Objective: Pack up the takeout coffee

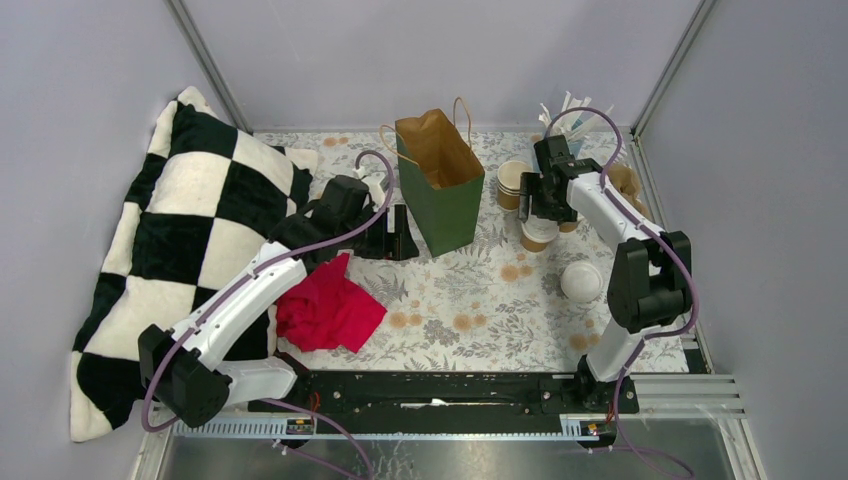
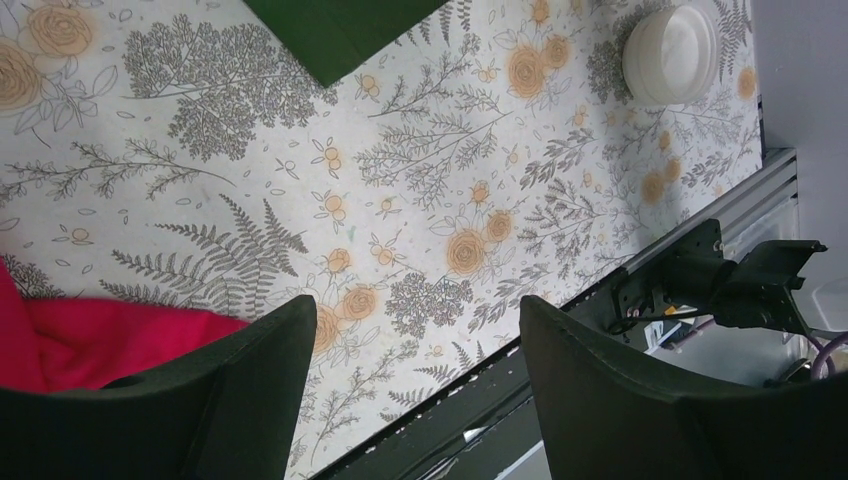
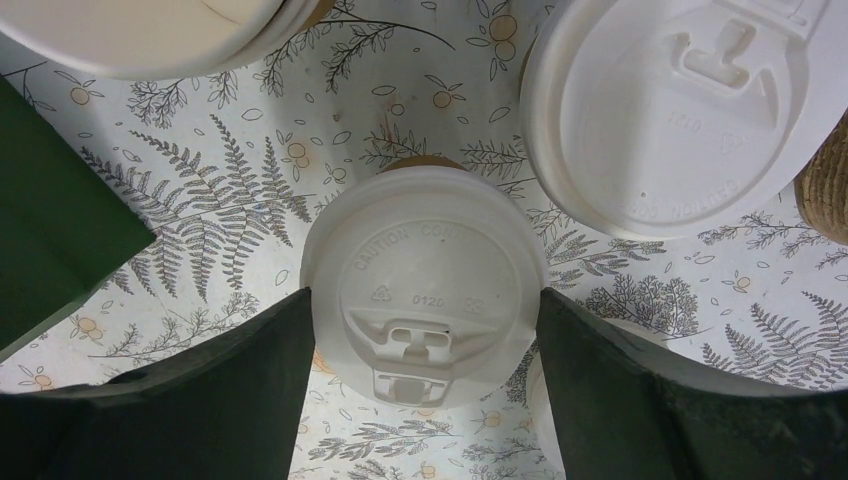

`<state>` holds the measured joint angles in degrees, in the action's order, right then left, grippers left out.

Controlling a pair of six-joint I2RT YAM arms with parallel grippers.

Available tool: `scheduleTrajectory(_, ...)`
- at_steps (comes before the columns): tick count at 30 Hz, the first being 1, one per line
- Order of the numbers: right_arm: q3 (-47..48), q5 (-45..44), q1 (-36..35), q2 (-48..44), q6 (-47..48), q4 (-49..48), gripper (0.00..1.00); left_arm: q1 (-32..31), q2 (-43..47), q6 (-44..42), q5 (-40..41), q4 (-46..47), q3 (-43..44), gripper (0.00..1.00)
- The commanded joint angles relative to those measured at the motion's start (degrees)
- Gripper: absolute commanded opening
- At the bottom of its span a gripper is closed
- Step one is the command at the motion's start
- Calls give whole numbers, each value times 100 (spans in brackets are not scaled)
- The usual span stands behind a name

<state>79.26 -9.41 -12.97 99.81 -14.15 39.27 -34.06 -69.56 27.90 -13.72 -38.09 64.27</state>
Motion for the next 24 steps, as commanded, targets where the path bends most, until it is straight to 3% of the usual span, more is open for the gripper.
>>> scheduleTrajectory(1, -75, -123, 5, 279, 58, 273, 83, 76, -22, -171, -162, 42, 309, 78)
scheduleTrajectory(8, 250, 78, 5, -34, 108, 777, 99, 111, 31, -162, -167, 42, 400, 80)
scheduleTrajectory(24, 1208, 315, 108, -574, 123, 1188, 100, 153, 129, -113, -105, -48, 752, 81)
